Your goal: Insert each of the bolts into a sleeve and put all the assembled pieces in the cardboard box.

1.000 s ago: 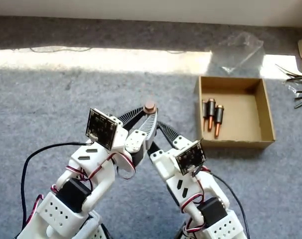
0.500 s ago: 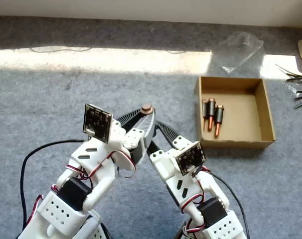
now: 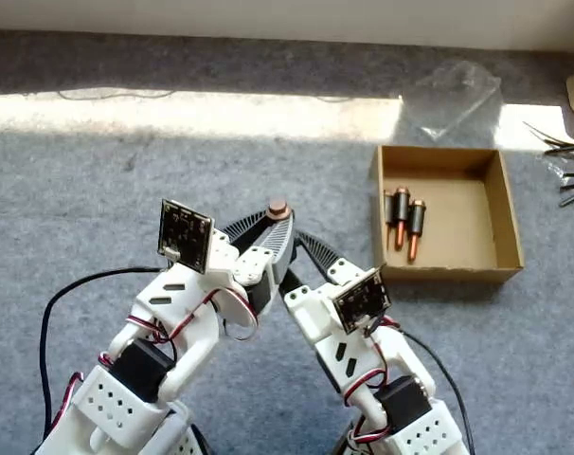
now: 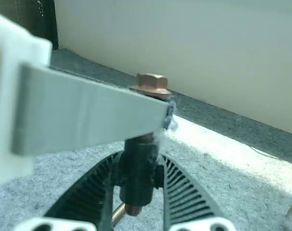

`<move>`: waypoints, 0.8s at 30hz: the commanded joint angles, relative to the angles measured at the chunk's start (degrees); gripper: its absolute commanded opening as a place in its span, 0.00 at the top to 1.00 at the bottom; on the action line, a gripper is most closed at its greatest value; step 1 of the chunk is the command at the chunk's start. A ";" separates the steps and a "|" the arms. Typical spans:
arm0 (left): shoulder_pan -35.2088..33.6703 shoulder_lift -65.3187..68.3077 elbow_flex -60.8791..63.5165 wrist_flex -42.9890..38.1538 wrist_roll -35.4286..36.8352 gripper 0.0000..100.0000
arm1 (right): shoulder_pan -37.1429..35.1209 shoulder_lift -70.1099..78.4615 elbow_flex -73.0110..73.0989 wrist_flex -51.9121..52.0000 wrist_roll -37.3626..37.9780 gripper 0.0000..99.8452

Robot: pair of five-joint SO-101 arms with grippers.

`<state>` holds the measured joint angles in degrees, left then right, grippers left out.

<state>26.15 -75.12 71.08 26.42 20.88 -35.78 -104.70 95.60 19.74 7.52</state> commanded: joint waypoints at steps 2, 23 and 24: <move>-1.89 -0.40 -0.31 -0.70 0.35 0.99 | -0.22 -0.48 7.78 -0.22 0.97 1.00; -1.89 -0.40 -0.13 -0.62 0.44 0.78 | -0.22 -0.48 7.78 -0.22 0.97 1.00; -1.89 -0.40 -0.22 -0.62 0.35 0.78 | -0.22 -0.48 7.78 -0.22 0.97 1.00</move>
<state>24.57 -74.51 71.16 26.42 21.05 -35.78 -104.70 95.60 19.74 7.60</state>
